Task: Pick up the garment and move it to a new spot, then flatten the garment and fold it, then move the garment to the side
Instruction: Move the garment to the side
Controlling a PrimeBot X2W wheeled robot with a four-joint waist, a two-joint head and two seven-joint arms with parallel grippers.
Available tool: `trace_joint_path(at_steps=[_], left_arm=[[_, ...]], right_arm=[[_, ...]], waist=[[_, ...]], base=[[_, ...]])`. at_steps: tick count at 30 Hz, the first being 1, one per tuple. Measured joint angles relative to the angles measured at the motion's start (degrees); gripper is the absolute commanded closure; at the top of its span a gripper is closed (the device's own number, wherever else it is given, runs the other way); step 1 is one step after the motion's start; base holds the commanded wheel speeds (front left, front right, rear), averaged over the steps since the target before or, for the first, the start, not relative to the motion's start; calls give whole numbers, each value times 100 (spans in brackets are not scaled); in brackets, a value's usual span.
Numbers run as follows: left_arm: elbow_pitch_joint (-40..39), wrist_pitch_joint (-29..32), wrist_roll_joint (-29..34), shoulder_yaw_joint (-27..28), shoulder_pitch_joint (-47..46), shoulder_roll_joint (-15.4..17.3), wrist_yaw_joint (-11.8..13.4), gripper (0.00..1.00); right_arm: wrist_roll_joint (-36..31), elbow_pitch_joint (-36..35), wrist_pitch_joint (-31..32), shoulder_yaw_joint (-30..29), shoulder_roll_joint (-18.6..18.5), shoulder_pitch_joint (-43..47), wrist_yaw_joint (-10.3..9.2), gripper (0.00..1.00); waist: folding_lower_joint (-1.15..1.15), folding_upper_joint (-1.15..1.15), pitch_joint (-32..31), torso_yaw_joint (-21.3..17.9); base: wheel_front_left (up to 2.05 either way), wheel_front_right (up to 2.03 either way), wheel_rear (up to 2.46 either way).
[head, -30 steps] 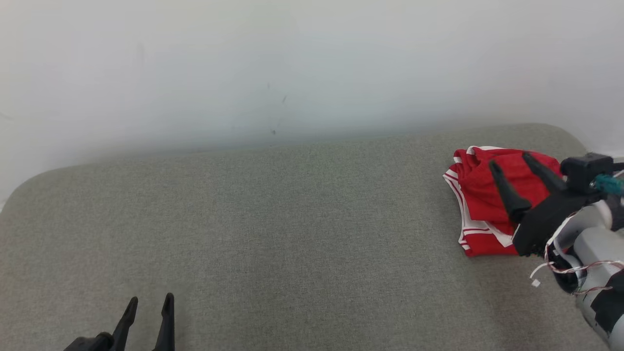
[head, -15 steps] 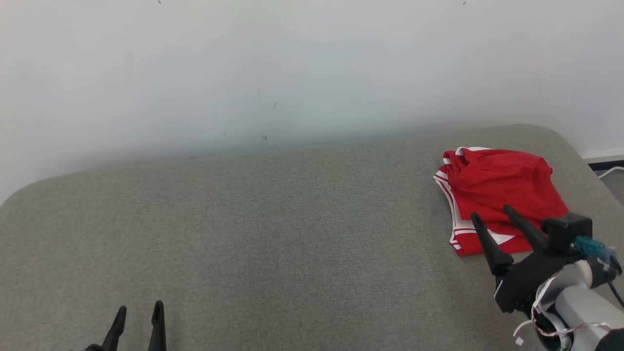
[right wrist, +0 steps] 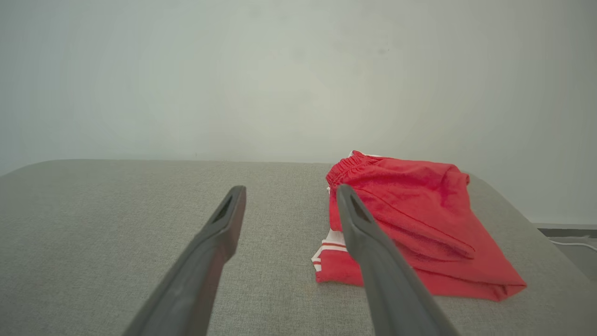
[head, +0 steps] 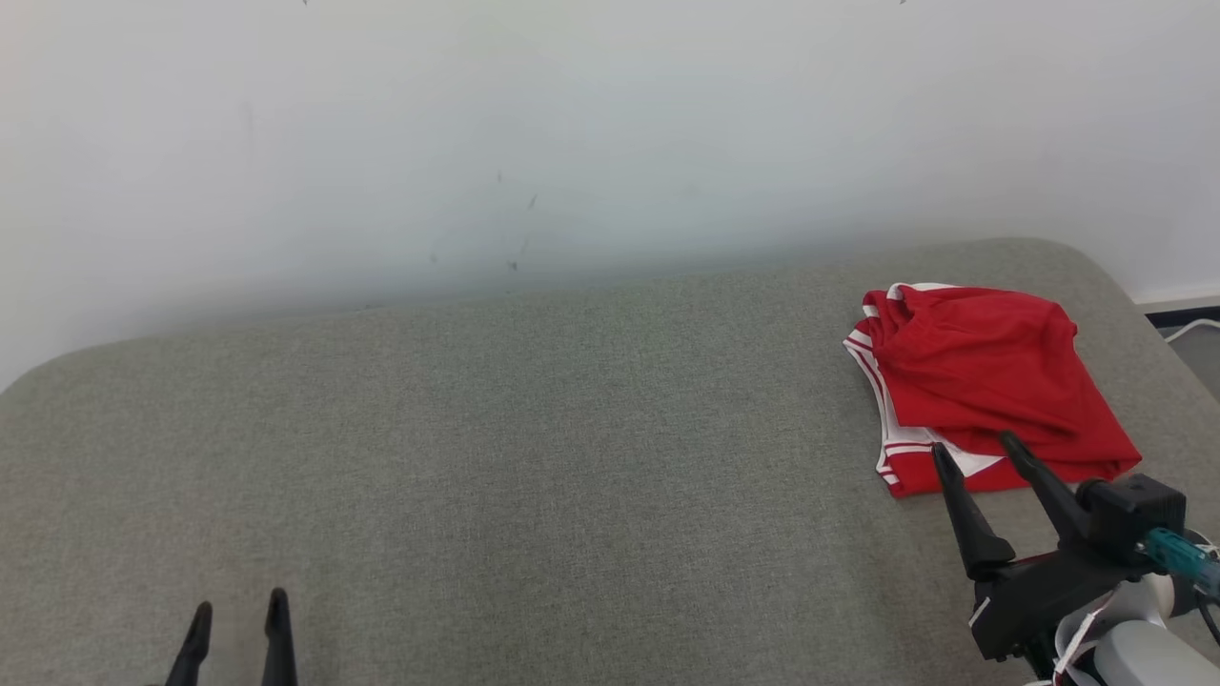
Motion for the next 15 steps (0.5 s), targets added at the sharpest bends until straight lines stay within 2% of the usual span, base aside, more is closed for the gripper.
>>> trace_joint_path(at_steps=[15], left_arm=[[-301, 0, 52, 179, 132, -69, 120, 0]], right_arm=[[-591, -450, -21, -788, 245, 666, -47, 0]], waist=[[0, 0, 68, -43]], base=[[0, 0, 0]])
